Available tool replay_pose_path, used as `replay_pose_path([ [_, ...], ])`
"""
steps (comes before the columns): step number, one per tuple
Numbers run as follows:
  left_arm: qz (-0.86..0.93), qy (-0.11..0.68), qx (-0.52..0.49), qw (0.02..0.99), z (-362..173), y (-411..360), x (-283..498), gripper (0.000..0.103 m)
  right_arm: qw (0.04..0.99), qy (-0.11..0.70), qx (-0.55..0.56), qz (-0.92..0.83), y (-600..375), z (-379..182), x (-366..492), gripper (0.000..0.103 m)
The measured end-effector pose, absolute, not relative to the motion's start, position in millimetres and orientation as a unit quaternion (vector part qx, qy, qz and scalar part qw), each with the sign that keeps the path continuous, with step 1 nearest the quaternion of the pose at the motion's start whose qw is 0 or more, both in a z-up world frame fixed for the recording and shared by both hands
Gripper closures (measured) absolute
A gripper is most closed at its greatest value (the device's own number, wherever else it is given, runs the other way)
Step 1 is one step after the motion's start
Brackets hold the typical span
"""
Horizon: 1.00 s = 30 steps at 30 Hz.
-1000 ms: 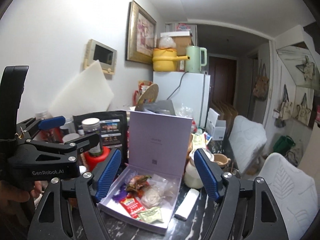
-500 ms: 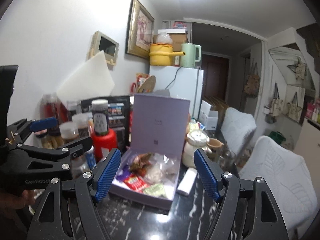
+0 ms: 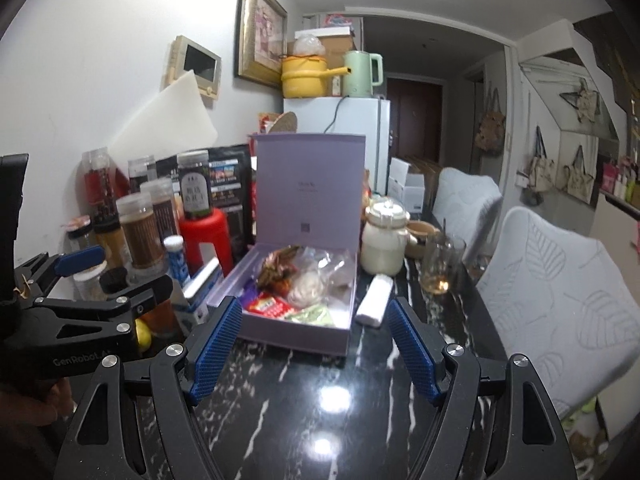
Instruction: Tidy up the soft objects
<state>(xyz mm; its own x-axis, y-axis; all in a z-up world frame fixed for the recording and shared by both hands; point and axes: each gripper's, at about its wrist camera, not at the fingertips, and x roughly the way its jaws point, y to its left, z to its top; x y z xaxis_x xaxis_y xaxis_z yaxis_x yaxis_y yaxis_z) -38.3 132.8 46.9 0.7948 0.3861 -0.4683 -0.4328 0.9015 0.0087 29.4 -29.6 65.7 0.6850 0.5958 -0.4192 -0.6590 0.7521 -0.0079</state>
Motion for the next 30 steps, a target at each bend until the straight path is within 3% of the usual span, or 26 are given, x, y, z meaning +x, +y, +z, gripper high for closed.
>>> replay_pose_path([
  [30, 0.196, 0.281, -0.05, 0.938, 17, 125, -23, 0.0, 0.909, 0.232, -0.082, 0.338, -35, 40, 35, 0.027],
])
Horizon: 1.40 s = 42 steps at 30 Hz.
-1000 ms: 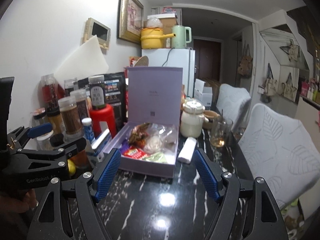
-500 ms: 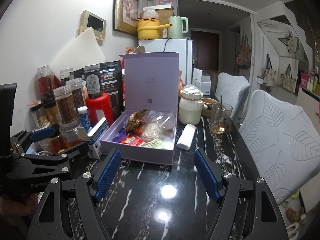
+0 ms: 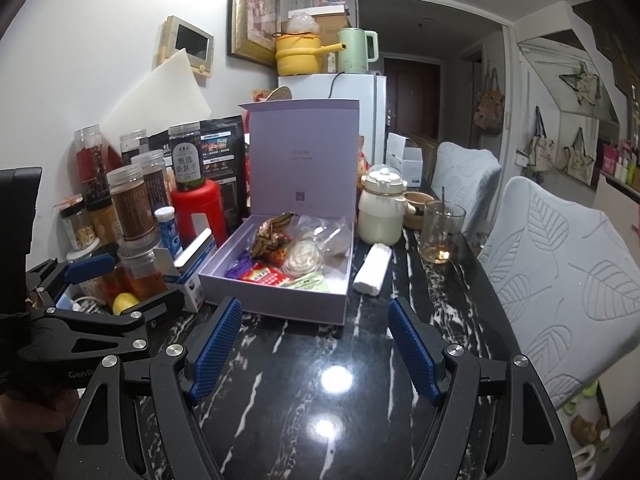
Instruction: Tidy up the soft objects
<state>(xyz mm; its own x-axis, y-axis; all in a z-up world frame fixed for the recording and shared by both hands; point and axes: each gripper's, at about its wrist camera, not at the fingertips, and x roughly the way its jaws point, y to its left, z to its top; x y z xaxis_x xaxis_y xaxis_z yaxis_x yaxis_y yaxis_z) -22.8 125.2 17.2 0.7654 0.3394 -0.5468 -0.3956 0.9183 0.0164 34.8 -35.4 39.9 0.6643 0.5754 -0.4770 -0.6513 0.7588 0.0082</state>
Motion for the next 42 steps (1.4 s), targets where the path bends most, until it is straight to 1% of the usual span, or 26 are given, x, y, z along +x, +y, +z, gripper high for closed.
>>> replay_pose_path([
  [42, 0.198, 0.295, -0.052, 0.933, 11.8, 129.3, -17.8, 0.0, 0.91, 0.244, -0.079, 0.327, -41.4, 35.9, 41.1, 0.027],
])
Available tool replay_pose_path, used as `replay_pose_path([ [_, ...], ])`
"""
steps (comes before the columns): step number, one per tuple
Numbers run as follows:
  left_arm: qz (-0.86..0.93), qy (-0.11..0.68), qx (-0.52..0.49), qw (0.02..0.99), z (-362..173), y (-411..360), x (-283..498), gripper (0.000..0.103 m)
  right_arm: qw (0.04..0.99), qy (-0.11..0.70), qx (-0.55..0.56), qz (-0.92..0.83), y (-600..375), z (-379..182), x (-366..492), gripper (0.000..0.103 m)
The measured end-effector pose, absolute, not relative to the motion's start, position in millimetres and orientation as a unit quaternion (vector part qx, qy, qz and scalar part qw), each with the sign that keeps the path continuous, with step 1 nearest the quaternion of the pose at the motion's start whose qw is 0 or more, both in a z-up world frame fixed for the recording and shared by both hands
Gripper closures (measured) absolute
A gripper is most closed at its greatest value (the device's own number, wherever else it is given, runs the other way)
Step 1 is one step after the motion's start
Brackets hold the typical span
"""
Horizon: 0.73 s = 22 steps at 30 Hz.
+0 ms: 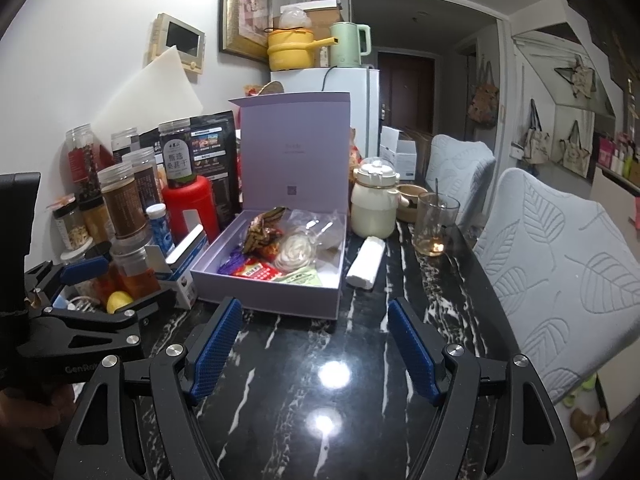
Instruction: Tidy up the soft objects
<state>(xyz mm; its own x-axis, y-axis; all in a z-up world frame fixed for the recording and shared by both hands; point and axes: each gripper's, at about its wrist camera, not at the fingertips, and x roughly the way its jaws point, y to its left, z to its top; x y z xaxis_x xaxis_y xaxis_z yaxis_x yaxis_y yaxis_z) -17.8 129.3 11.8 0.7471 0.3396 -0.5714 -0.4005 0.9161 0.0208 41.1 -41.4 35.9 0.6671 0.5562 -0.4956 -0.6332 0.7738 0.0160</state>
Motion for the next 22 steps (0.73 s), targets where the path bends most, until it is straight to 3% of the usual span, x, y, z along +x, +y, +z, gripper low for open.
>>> replay_pose_path([
  [22, 0.202, 0.315, -0.044, 0.926, 4.4, 127.2, -8.6, 0.0, 0.91, 0.266, -0.07, 0.31, -43.7, 26.7, 51.3, 0.027],
])
